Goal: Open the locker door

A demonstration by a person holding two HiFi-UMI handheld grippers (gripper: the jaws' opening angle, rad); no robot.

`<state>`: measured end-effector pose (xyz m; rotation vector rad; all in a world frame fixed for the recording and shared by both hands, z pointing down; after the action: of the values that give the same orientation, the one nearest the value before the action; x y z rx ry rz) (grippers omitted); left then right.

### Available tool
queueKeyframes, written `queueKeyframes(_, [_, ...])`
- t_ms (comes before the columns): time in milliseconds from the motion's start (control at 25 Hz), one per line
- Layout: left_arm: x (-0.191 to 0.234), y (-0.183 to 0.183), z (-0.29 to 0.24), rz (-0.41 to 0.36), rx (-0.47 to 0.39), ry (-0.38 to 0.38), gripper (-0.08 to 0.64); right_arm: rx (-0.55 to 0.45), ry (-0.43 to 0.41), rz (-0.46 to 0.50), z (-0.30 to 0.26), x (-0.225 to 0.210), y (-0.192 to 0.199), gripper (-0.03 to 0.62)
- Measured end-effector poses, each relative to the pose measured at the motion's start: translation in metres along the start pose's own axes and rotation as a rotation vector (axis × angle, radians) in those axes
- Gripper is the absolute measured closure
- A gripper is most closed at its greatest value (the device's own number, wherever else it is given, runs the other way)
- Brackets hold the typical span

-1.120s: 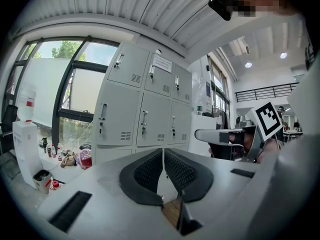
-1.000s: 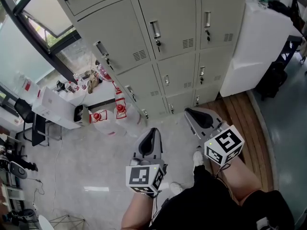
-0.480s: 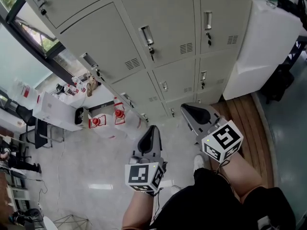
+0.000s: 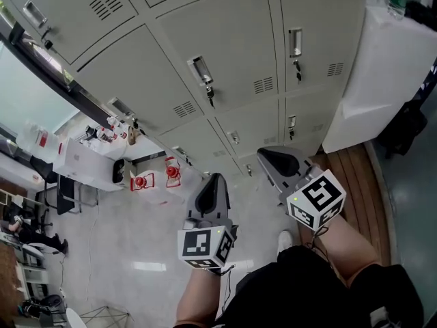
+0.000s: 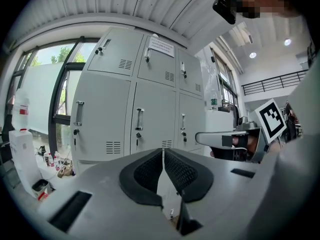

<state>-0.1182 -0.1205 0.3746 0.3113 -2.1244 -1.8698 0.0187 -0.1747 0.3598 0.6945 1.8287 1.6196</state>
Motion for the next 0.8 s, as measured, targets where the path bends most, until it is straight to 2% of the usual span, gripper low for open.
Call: queueKeyframes(800, [0.012,-0.032,-0.065,-0.022,-0.054,-0.11,0.535,-0.015,-0.041,-0.016,-0.011,-0.052,-0.011,0.538])
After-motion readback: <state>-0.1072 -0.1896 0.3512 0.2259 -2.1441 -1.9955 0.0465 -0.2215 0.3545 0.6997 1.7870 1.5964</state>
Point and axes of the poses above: the fingertips, and each gripper's own axes: z backward along the fingers, x to its left, y out of its underside, the point moved 4 cm from there along z, backward along the fingers, and after that the axes turned 6 degrees about y, right-handed, at the moved point
